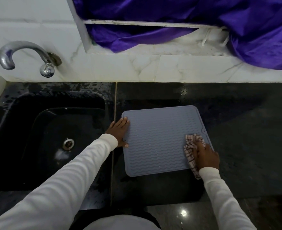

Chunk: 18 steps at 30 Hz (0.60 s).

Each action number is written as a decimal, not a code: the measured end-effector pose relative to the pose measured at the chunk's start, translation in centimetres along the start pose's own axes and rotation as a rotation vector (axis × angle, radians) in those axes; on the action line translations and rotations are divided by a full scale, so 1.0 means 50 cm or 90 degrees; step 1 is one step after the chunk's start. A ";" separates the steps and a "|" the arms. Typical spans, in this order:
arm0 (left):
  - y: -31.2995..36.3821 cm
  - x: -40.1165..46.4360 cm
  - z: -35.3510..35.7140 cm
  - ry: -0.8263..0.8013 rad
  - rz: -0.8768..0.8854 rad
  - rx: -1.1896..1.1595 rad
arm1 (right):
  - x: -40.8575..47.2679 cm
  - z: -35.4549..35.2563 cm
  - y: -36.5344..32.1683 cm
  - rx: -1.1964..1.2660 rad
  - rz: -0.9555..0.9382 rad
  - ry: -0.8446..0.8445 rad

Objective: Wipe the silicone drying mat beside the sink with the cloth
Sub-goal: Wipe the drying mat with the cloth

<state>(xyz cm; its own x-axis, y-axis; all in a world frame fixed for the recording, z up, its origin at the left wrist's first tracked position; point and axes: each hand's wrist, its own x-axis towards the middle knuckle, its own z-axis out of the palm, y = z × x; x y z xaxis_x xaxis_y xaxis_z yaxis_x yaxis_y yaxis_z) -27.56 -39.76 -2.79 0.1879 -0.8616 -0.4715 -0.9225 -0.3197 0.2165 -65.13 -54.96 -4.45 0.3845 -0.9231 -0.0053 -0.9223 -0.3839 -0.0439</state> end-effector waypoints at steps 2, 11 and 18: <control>0.001 -0.001 -0.001 0.001 -0.003 0.000 | 0.012 -0.006 0.020 0.006 0.037 -0.006; 0.014 -0.009 -0.013 -0.006 -0.002 0.009 | 0.010 -0.082 -0.067 0.137 -0.009 -0.027; 0.003 -0.018 -0.030 0.009 0.006 0.065 | -0.044 -0.106 -0.327 0.255 -0.243 0.074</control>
<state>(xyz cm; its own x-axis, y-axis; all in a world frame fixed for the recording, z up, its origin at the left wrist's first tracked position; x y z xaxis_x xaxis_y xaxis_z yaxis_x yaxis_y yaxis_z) -27.35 -39.62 -1.05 0.1837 -0.8698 -0.4579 -0.9534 -0.2710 0.1325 -51.10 -46.78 1.55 0.6598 -0.7258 0.1947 -0.6234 -0.6734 -0.3975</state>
